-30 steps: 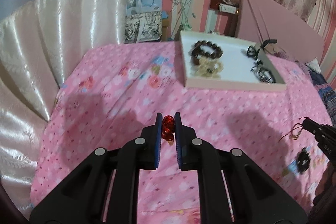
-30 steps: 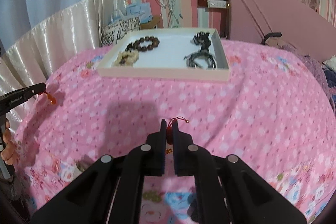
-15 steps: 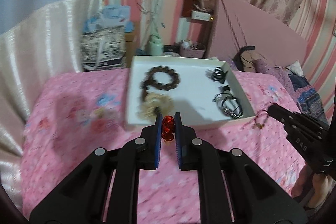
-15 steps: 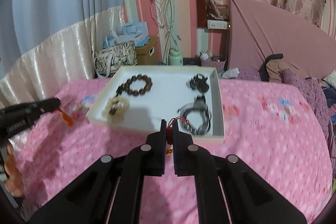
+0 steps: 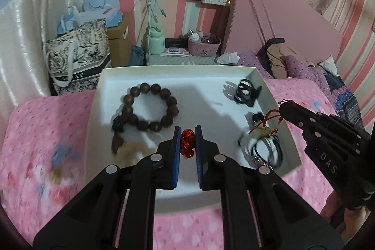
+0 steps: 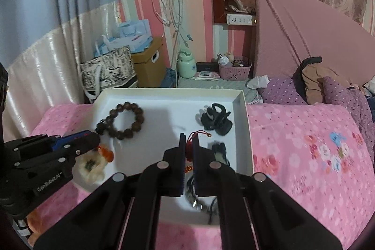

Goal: Organize jewelry
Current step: 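Carry both red-string pieces into the white tray and open both grippers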

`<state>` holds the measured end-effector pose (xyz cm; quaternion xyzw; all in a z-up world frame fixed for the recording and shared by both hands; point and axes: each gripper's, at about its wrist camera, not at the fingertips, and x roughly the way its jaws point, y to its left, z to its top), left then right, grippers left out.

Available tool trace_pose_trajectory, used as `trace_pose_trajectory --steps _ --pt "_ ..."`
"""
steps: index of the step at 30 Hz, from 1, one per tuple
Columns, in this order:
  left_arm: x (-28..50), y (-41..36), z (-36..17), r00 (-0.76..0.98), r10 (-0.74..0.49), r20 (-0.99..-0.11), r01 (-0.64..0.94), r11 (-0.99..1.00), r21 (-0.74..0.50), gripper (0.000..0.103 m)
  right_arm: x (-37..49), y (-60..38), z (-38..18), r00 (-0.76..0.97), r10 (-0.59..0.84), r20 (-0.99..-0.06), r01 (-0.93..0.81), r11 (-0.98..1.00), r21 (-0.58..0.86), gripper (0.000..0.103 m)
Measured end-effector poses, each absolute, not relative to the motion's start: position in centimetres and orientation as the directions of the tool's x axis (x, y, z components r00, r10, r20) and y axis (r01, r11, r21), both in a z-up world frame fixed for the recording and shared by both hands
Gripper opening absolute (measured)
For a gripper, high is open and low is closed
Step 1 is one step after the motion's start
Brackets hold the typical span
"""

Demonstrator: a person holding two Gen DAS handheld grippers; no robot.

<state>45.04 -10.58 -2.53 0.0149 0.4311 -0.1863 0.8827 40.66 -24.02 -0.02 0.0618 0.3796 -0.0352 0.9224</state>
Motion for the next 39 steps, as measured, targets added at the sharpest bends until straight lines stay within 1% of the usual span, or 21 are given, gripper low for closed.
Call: trace_pose_trajectory --steps 4,8,15,17,20,29,39 --pt "47.3 -11.5 -4.6 0.533 -0.319 -0.784 0.349 0.927 -0.141 0.01 42.9 -25.0 -1.2 0.708 -0.015 -0.706 0.125 0.987 0.104 0.004" --pt "48.2 -12.0 -6.3 0.523 -0.283 -0.804 0.348 0.932 -0.101 0.01 44.5 -25.5 -3.3 0.688 0.001 -0.725 0.132 0.983 0.127 0.004" --pt "47.8 -12.0 -6.9 0.54 -0.26 -0.8 0.347 0.935 -0.07 0.01 45.2 -24.7 -6.3 0.638 -0.014 -0.77 0.122 0.989 0.083 0.004" --pt "47.9 -11.9 -7.2 0.549 -0.234 -0.803 0.335 0.941 -0.045 0.01 45.4 -24.6 -6.5 0.632 -0.02 -0.775 0.121 0.99 0.073 0.004" --pt "48.3 -11.4 -7.8 0.535 -0.228 -0.814 0.324 0.944 -0.052 0.01 45.5 -24.4 -6.9 0.619 -0.03 -0.785 0.119 0.991 0.056 0.005" --pt "48.7 -11.4 -9.0 0.53 -0.188 -0.827 0.311 0.95 -0.016 0.01 45.7 -24.2 -7.2 0.615 -0.049 -0.787 0.12 0.992 0.032 0.004" --pt "48.5 -11.1 -9.3 0.537 -0.187 -0.822 0.3 0.954 -0.02 0.01 45.9 -24.2 -7.7 0.594 -0.05 -0.803 0.126 0.992 0.032 0.006"
